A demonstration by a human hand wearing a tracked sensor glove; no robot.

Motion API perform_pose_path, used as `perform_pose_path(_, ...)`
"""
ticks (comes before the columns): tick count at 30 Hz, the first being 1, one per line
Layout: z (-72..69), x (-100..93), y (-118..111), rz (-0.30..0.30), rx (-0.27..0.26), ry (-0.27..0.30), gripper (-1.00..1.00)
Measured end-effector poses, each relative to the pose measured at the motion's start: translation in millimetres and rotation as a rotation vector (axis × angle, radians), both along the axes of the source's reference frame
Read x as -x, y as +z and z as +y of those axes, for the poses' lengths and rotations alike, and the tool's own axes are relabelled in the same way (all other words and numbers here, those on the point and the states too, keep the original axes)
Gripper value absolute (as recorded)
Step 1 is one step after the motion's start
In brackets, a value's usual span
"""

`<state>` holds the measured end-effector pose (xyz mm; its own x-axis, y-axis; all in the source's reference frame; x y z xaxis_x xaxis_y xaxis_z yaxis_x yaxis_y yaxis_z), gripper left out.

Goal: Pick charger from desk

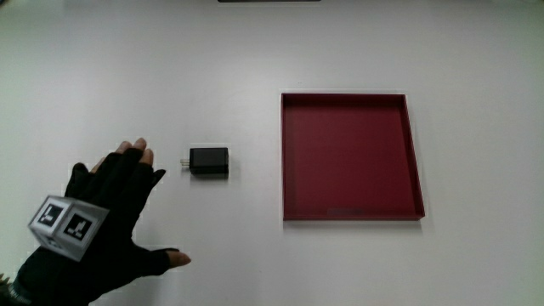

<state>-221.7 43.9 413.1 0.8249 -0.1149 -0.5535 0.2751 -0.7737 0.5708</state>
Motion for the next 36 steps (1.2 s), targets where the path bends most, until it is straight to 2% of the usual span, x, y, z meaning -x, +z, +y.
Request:
perform_pose_path(3,-15.9,-6.9,4.6,-0.069,0.013,0.038,0.0)
perform_pose_path(4,-22.4,-12.6,-1.7,-0.108,-0.02,0.097,0.0)
perform_pose_path(5,-26.2,-11.1,8.9,-0.048,-0.096,0.104,0.0)
perform_pose_path(8,-39.8,-17.1,15.1,-0.099,0.005,0.085,0.0)
perform_pose_path(9,-43.7,-17.7,21.7,-0.075,-0.001,0.082,0.0)
perform_pose_path(11,-51.7,-23.1,27.1,-0.108,0.024,0.097,0.0)
perform_pose_path(12,-56.6,-28.4,25.5,-0.124,-0.066,0.199,0.0)
perform_pose_path(14,-60.4,-32.2,37.4,-0.121,-0.023,0.159,0.0)
perform_pose_path(15,-62.7,-35.4,39.1,-0.122,-0.025,0.173,0.0)
perform_pose_path(16,-64.4,-37.0,45.4,-0.134,0.011,0.156,0.0)
perform_pose_path(17,-66.8,-40.8,46.4,-0.161,-0.03,0.202,0.0)
perform_pose_path(19,-70.7,-43.9,53.7,-0.18,-0.013,0.217,0.0)
perform_pose_path(21,-74.0,-45.6,57.3,-0.203,-0.007,0.216,0.0)
perform_pose_path(22,-75.2,-44.7,62.6,-0.202,0.012,0.204,0.0)
perform_pose_path(24,-77.4,-45.7,68.8,-0.215,0.007,0.21,0.0)
perform_pose_path(25,-78.0,-46.8,69.6,-0.216,0.028,0.204,0.0)
perform_pose_path(31,-82.5,-48.9,80.3,-0.232,0.041,0.201,0.0)
perform_pose_path(36,-82.9,-47.3,88.1,-0.223,0.049,0.195,0.0)
